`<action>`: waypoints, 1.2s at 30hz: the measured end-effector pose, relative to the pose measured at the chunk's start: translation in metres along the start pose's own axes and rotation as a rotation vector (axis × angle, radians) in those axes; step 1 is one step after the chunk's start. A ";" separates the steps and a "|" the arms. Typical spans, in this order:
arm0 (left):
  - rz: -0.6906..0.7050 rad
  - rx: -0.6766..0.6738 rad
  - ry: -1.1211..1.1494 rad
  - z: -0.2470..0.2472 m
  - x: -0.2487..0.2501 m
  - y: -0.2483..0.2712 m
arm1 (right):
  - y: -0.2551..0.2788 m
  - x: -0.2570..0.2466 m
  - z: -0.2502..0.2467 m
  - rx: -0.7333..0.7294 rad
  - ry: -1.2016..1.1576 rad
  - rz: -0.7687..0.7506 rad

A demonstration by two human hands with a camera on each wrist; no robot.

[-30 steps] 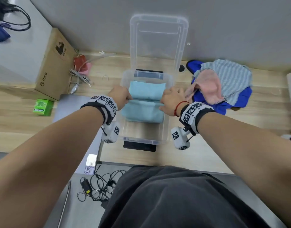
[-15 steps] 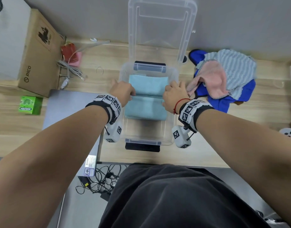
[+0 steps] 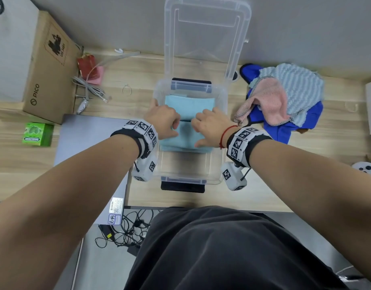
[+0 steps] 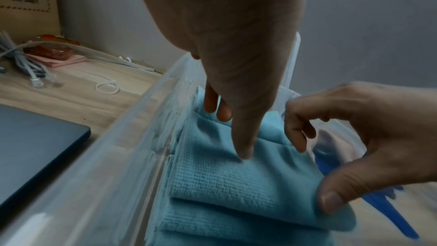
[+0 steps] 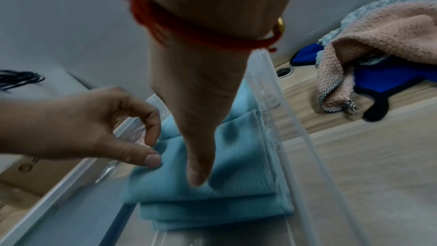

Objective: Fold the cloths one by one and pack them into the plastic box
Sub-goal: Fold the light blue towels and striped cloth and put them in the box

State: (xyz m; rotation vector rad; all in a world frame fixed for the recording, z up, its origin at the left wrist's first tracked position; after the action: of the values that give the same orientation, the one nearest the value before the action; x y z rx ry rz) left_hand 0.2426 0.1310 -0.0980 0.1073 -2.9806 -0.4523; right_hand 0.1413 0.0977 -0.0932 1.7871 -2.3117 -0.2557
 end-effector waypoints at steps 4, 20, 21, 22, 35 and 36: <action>0.099 -0.172 -0.152 0.022 0.010 0.006 | 0.003 -0.011 0.022 -0.139 0.131 -0.024; -0.004 -0.216 -0.093 0.013 0.003 -0.002 | 0.008 0.019 0.016 -0.163 0.123 0.040; -0.041 -0.173 -0.011 0.006 0.002 -0.006 | 0.008 0.024 0.008 -0.111 0.066 0.065; -0.071 -0.136 0.066 -0.002 0.001 -0.011 | 0.009 0.031 -0.001 -0.059 0.002 0.099; -0.081 0.177 0.361 -0.085 0.086 -0.090 | 0.109 0.197 -0.030 0.351 -0.457 0.736; -0.071 0.185 0.364 -0.085 0.095 -0.095 | 0.119 0.211 -0.020 0.351 -0.513 0.806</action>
State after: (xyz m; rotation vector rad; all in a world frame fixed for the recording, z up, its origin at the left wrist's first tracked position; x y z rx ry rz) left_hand 0.1649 0.0074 -0.0348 0.2818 -2.6577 -0.1426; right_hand -0.0160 -0.0771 -0.0307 0.7886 -3.3881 -0.1860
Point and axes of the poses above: each hand's wrist, its own y-axis away from the middle knuckle, its own z-axis out of the palm, x = y × z, the point moved 9 cm from there along -y, towards the middle knuckle, and after that the axes turned 8 degrees about x, right-handed, at the moved point
